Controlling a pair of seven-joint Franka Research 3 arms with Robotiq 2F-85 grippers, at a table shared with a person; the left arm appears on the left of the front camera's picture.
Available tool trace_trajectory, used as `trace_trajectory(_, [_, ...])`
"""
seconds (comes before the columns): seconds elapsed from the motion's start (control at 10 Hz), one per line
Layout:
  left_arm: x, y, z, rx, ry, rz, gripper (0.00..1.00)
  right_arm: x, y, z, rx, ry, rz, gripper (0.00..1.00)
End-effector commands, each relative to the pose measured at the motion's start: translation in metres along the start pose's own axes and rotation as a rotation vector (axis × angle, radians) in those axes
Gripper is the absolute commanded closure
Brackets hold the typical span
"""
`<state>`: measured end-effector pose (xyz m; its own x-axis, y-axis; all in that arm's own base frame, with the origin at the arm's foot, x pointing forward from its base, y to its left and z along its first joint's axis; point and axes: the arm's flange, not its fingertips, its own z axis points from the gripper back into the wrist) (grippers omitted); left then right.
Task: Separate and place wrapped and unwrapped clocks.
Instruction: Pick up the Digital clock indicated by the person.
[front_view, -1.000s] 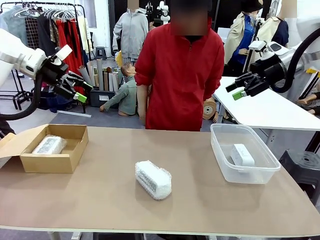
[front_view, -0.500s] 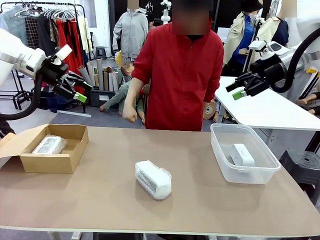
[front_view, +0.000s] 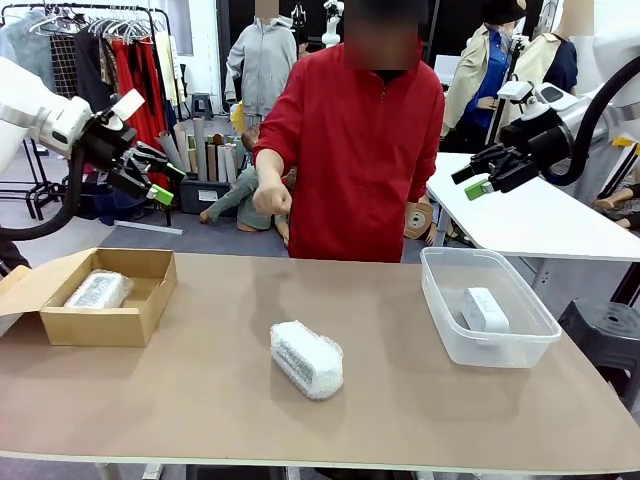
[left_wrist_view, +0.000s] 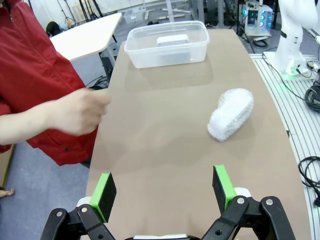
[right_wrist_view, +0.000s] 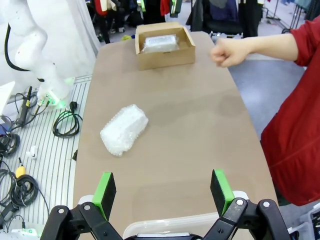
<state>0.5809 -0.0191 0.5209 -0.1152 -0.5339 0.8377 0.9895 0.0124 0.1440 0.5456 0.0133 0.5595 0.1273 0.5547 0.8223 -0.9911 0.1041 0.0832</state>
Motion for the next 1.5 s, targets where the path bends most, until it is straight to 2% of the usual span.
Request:
trace_trajectory(0.0, [0.0014,-0.0004,0.0016,0.003,-0.001,-0.005,0.00,0.0042,-0.0024,0.0028,-0.006,-0.002,-0.004,0.00])
trace_trajectory(1.4, [0.0000,0.0000,0.0000,0.000,0.000,0.000,0.00,0.0042,-0.0024,0.0028,-0.006,-0.002,-0.004,0.00])
